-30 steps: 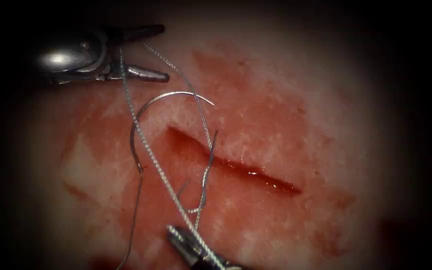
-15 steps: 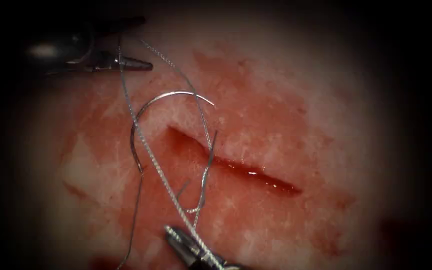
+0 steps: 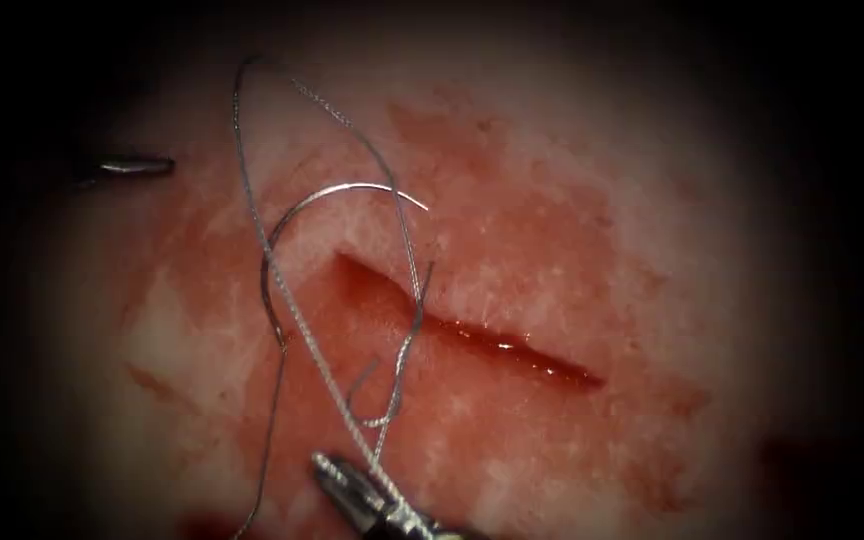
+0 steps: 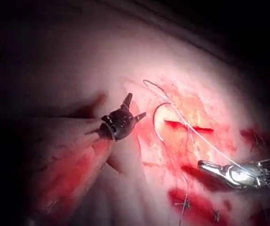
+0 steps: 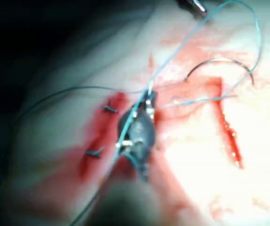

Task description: Wound Closure

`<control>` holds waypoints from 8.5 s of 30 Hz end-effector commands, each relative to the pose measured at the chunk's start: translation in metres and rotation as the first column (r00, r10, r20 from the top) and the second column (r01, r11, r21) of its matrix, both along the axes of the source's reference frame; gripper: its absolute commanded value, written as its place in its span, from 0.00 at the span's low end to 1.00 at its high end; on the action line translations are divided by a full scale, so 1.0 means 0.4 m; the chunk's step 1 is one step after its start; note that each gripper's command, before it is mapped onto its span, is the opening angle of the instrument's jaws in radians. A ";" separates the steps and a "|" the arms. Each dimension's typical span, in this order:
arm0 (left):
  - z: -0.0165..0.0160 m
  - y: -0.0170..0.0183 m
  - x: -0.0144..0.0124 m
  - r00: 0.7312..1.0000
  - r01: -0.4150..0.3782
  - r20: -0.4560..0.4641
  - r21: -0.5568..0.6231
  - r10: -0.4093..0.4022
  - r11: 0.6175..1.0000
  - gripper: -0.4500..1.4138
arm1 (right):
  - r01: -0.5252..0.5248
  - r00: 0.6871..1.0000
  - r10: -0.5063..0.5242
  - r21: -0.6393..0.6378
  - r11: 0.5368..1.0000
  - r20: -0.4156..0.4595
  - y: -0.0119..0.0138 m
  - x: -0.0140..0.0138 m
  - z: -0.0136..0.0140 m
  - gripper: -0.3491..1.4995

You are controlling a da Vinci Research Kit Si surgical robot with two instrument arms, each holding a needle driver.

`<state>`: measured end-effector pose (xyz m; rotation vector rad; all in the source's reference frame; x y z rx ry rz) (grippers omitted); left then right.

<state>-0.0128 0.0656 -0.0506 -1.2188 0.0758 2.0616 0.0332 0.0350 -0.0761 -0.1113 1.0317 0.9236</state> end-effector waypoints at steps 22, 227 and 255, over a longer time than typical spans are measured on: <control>0.0167 -0.0096 -0.0361 0.881 -0.128 0.405 0.703 -0.245 0.700 0.58 | 0.014 1.000 -0.014 -0.012 1.000 0.003 -0.0012 0.0016 0.0007 0.00; 0.0037 0.0191 -0.0334 0.978 -0.077 0.206 0.148 0.045 0.986 0.05 | 0.322 0.878 -0.331 -0.085 0.943 -0.345 0.0122 -0.0367 -0.0411 0.87; -0.0130 0.0104 -0.0266 0.895 -0.239 0.360 -0.114 0.265 0.964 0.05 | 0.244 0.948 -0.238 0.003 0.970 -0.209 0.0381 -0.0237 -0.0156 0.85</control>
